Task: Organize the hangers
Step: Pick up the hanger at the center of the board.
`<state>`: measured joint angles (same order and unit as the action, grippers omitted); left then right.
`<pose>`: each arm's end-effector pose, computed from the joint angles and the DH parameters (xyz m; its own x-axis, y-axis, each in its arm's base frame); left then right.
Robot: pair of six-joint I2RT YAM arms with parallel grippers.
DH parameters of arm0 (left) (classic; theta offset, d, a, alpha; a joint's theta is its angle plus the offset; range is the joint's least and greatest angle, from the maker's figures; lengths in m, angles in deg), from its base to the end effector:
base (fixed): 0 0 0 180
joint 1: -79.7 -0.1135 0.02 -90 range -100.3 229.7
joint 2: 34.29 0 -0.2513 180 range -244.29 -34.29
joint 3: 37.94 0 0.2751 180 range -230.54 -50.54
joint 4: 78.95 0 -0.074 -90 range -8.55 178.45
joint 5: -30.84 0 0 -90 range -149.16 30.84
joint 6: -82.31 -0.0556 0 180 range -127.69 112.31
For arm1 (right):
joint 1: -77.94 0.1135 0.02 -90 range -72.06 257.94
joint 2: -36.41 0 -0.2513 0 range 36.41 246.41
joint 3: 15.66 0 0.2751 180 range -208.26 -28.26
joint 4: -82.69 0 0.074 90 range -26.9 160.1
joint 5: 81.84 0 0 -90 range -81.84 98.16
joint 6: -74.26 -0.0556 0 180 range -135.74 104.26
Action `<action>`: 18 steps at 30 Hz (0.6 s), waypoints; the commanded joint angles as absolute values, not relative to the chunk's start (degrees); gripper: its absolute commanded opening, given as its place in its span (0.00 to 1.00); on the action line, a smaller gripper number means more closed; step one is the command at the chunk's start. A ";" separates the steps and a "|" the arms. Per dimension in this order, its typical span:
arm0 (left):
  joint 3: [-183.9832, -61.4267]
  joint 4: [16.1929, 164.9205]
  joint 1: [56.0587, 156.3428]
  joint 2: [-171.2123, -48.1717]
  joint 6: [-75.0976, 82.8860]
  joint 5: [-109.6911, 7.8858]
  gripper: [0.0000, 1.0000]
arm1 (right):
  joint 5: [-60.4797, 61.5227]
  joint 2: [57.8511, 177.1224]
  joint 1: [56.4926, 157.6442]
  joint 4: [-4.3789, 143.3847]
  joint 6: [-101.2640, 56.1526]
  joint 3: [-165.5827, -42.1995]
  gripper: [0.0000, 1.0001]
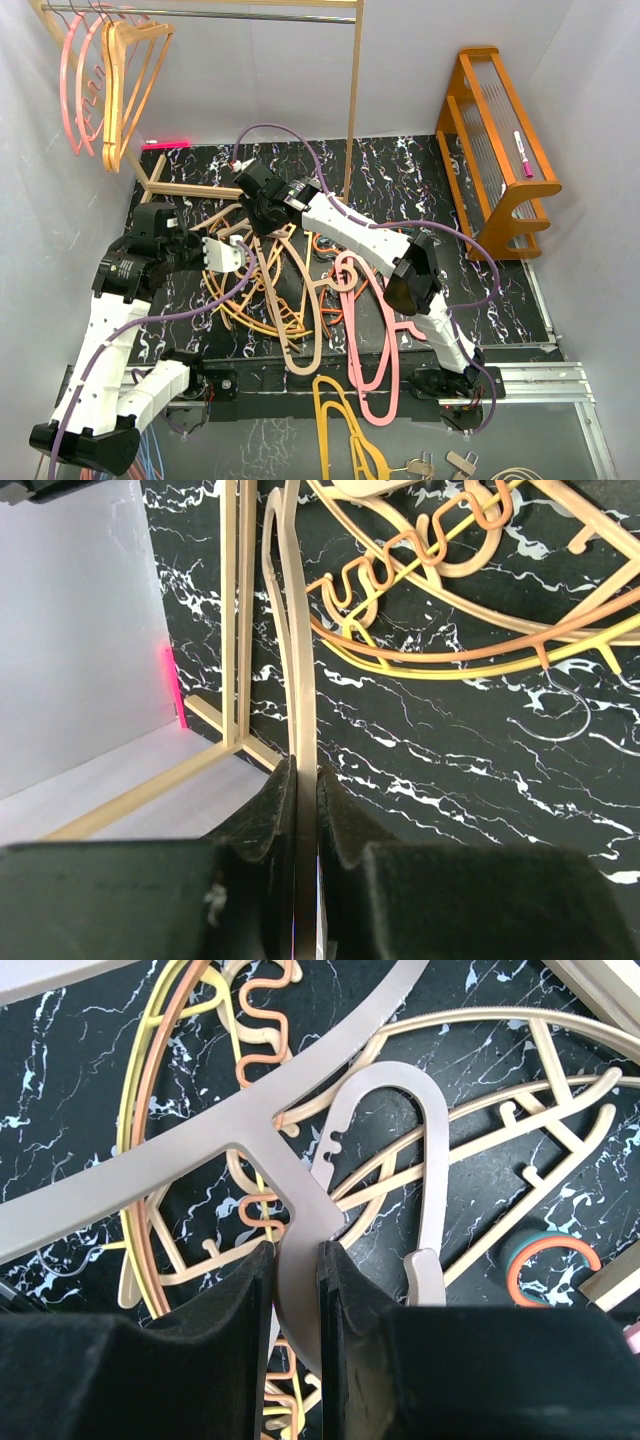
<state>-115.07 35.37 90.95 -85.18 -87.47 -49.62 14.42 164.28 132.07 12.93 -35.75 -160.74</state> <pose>0.2019 -0.0496 0.3483 0.2023 0.9493 -0.2406 0.6696 0.0452 0.7414 0.3071 0.4143 0.2906 -0.6994 -0.3868 -0.6010 -0.5612 0.8179 0.1267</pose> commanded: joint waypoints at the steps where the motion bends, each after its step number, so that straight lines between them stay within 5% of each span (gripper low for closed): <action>1: -118.57 29.78 90.95 -85.59 -85.84 -54.45 0.00 | 13.98 158.20 131.37 17.14 -35.21 -161.71 0.08; 4: -120.61 27.66 90.93 -85.58 -83.57 -54.85 0.00 | 13.40 156.23 131.27 18.74 -35.16 -162.36 0.10; 5: -121.04 27.95 90.95 -85.35 -82.38 -55.05 0.00 | 13.22 155.47 131.27 19.48 -35.38 -162.76 0.21; 9: -123.30 29.66 90.95 -84.23 -76.60 -56.48 0.00 | 14.70 149.81 131.18 25.46 -35.06 -160.97 0.97; 18: -127.60 38.23 90.95 -79.30 -51.48 -61.61 0.00 | 31.02 125.32 130.95 46.36 -31.98 -139.35 0.99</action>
<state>-124.01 33.19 91.10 -83.08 -66.69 -58.63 21.51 136.24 131.39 32.25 -33.92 -147.06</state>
